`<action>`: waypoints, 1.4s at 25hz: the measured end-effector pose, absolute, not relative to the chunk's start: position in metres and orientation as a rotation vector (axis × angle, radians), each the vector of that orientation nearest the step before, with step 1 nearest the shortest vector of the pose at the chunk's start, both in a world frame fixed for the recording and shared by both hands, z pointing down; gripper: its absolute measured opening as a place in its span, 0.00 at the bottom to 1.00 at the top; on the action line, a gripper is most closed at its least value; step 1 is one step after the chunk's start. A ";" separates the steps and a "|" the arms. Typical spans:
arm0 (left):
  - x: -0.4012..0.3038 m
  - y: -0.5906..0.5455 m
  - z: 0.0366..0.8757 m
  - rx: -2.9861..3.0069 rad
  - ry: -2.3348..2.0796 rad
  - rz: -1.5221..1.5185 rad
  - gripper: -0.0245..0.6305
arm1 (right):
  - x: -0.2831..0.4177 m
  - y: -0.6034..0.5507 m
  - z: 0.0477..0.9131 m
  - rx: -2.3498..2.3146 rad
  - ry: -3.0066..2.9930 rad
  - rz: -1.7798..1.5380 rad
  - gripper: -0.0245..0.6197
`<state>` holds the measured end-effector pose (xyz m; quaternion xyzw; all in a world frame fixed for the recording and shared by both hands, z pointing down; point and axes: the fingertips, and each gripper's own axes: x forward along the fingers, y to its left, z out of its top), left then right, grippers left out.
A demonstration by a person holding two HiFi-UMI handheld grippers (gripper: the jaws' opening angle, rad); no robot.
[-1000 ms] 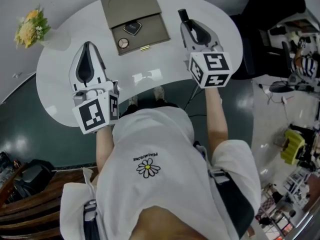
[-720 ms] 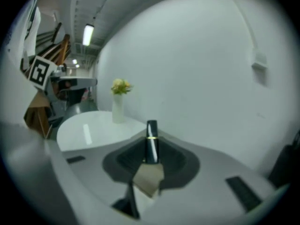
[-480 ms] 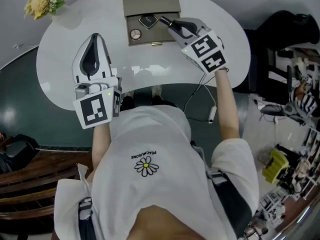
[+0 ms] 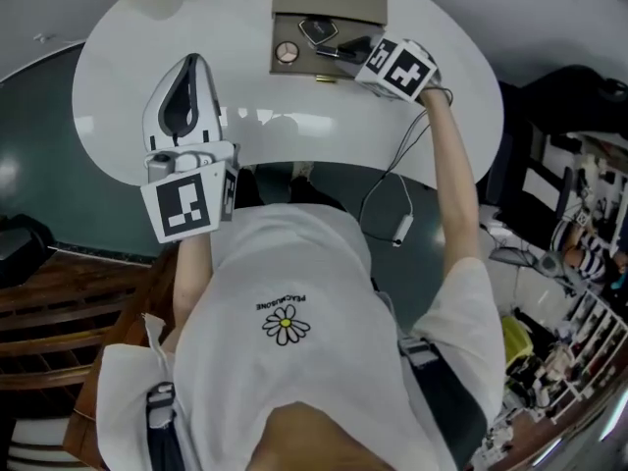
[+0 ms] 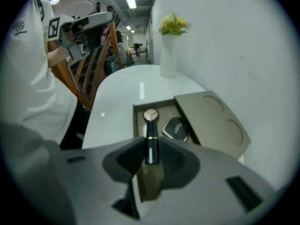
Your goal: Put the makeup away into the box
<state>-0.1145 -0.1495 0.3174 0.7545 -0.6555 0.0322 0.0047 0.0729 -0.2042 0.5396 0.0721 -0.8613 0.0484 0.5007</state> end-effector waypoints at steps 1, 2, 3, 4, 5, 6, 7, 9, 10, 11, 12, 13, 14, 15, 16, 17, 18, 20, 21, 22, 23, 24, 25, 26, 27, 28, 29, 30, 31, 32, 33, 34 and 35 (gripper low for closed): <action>-0.115 -0.150 0.320 2.361 -2.052 0.107 0.07 | 0.075 -0.205 0.549 0.152 -2.060 0.117 0.21; -0.116 -0.150 0.322 2.355 -2.053 0.114 0.07 | 0.077 -0.205 0.558 0.126 -2.041 0.114 0.21; -0.117 -0.150 0.325 2.347 -2.057 0.123 0.07 | 0.078 -0.205 0.565 0.098 -2.021 0.105 0.21; -0.119 -0.149 0.327 2.336 -2.063 0.133 0.07 | 0.079 -0.205 0.573 0.072 -2.000 0.091 0.21; -0.121 -0.147 0.328 2.326 -2.070 0.141 0.07 | 0.081 -0.206 0.580 0.051 -1.977 0.079 0.21; -0.122 -0.146 0.330 2.316 -2.076 0.148 0.07 | 0.083 -0.207 0.586 0.036 -1.957 0.075 0.21; -0.123 -0.146 0.331 2.307 -2.081 0.154 0.07 | 0.085 -0.209 0.591 0.025 -1.944 0.084 0.21; -0.124 -0.145 0.334 2.297 -2.084 0.174 0.07 | 0.086 -0.210 0.599 0.013 -1.938 0.127 0.21; -0.124 -0.145 0.336 2.296 -2.085 0.186 0.07 | 0.085 -0.211 0.601 0.007 -1.947 0.141 0.21; -0.124 -0.145 0.337 2.295 -2.087 0.196 0.07 | 0.083 -0.212 0.602 0.001 -1.959 0.145 0.21; -0.123 -0.145 0.338 2.295 -2.088 0.199 0.07 | 0.082 -0.213 0.602 -0.004 -1.970 0.144 0.21; -0.123 -0.145 0.338 2.293 -2.089 0.200 0.07 | 0.083 -0.214 0.602 -0.007 -1.975 0.144 0.21; -0.123 -0.145 0.339 2.290 -2.090 0.200 0.07 | 0.083 -0.214 0.603 -0.010 -1.972 0.147 0.21; -0.123 -0.144 0.339 2.287 -2.089 0.202 0.07 | 0.085 -0.214 0.604 -0.011 -1.963 0.154 0.21; -0.123 -0.143 0.340 2.285 -2.088 0.205 0.07 | 0.086 -0.213 0.607 -0.009 -1.954 0.165 0.21; -0.123 -0.143 0.341 2.285 -2.086 0.207 0.07 | 0.086 -0.212 0.610 -0.002 -1.950 0.177 0.21; -0.122 -0.143 0.341 2.286 -2.084 0.208 0.07 | 0.086 -0.212 0.613 0.011 -1.950 0.188 0.21; -0.121 -0.143 0.341 2.294 -2.077 0.210 0.07 | 0.088 -0.212 0.615 0.052 -1.947 0.195 0.21; -0.120 -0.144 0.341 2.299 -2.074 0.211 0.07 | 0.089 -0.211 0.615 0.070 -1.947 0.196 0.22; -0.119 -0.144 0.339 2.303 -2.072 0.210 0.07 | 0.089 -0.211 0.615 0.084 -1.949 0.198 0.25; -0.119 -0.144 0.338 2.307 -2.071 0.207 0.07 | 0.090 -0.211 0.614 0.095 -1.952 0.202 0.27; -0.119 -0.144 0.336 2.310 -2.072 0.205 0.07 | 0.090 -0.212 0.612 0.102 -1.957 0.206 0.29; -0.119 -0.144 0.335 2.312 -2.074 0.203 0.07 | 0.089 -0.212 0.610 0.105 -1.961 0.209 0.31; -0.120 -0.144 0.334 2.314 -2.075 0.201 0.07 | 0.089 -0.213 0.608 0.107 -1.963 0.209 0.31; -0.120 -0.144 0.333 2.316 -2.075 0.200 0.07 | 0.089 -0.214 0.606 0.109 -1.964 0.207 0.31; -0.120 -0.144 0.332 2.320 -2.073 0.199 0.07 | 0.089 -0.215 0.602 0.115 -1.968 0.204 0.31; -0.120 -0.144 0.331 2.327 -2.071 0.197 0.07 | 0.089 -0.217 0.597 0.128 -1.980 0.201 0.31; -0.119 -0.145 0.330 2.337 -2.067 0.192 0.07 | 0.087 -0.219 0.590 0.153 -1.999 0.199 0.31; -0.118 -0.146 0.327 2.351 -2.062 0.184 0.07 | 0.085 -0.223 0.580 0.192 -2.026 0.197 0.31; -0.116 -0.147 0.324 2.368 -2.056 0.173 0.07 | 0.083 -0.228 0.567 0.244 -2.060 0.196 0.31; -0.113 -0.148 0.320 2.388 -2.049 0.163 0.07 | 0.081 -0.233 0.552 0.307 -2.101 0.194 0.28; -0.110 -0.149 0.315 2.409 -2.041 0.152 0.07 | 0.078 -0.239 0.535 0.375 -2.149 0.187 0.22; -0.106 -0.149 0.309 2.430 -2.033 0.140 0.07 | 0.076 -0.244 0.516 0.444 -2.203 0.177 0.16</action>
